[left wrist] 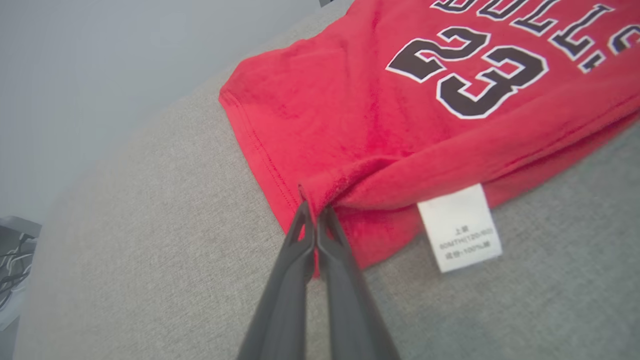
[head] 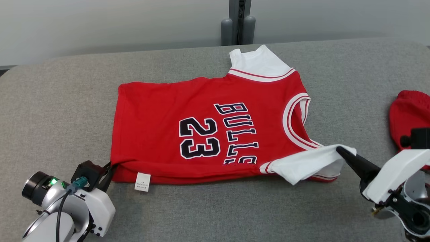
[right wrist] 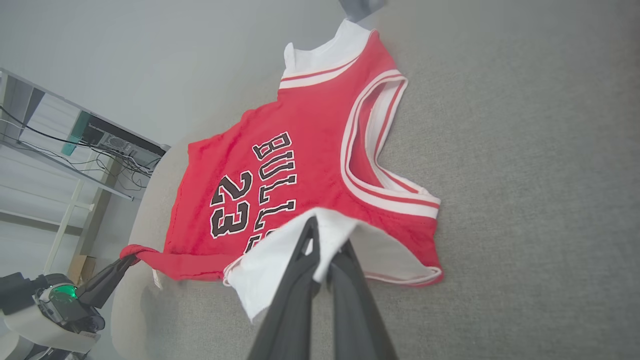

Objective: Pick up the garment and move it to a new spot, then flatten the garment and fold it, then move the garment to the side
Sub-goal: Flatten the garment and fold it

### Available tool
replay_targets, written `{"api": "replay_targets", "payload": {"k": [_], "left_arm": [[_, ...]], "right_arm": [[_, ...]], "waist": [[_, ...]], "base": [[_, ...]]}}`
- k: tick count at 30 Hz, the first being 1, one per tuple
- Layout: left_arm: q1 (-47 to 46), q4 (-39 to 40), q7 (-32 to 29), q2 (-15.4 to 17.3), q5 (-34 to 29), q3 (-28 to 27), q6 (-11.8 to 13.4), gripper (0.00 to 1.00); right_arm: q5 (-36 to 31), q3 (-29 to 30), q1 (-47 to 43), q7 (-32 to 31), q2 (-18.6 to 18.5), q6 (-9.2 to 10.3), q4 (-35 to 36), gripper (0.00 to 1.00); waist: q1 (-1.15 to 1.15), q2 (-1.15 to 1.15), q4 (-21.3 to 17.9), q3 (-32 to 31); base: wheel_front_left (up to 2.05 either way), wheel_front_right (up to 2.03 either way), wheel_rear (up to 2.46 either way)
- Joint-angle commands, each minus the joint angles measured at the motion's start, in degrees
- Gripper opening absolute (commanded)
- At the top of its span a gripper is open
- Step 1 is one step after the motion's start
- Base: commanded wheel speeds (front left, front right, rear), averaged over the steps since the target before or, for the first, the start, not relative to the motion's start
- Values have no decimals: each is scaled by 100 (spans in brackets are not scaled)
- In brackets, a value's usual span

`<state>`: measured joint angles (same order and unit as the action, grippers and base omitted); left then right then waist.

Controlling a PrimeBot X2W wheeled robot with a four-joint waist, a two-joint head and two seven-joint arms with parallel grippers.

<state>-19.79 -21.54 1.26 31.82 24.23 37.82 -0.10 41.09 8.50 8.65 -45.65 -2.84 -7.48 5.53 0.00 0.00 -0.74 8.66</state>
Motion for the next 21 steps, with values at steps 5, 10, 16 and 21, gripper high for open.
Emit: {"api": "replay_targets", "payload": {"k": [5,10,16,21], "left_arm": [[-336,-218,-85,-74,90,-117,88,0],[-572,-472,-41,-222,106,-126,129,0],[-839,-801,54,-408,46,-30,46,0],[-1004,-1034,167,-500,21,-11,27,0]], "right_arm": [[-85,-47,572,209,-20,-3,-373,0],[-140,-99,1029,373,-77,-3,-815,0],[-179,-253,1436,573,-192,-3,-1293,0],[-199,-327,1614,766,-300,-3,-1564,0]], "waist": [[0,0,-30,249],[0,0,-23,417],[0,0,16,583],[0,0,29,675]], "base": [[0,0,0],[0,0,0],[0,0,0],[0,0,0]]}}
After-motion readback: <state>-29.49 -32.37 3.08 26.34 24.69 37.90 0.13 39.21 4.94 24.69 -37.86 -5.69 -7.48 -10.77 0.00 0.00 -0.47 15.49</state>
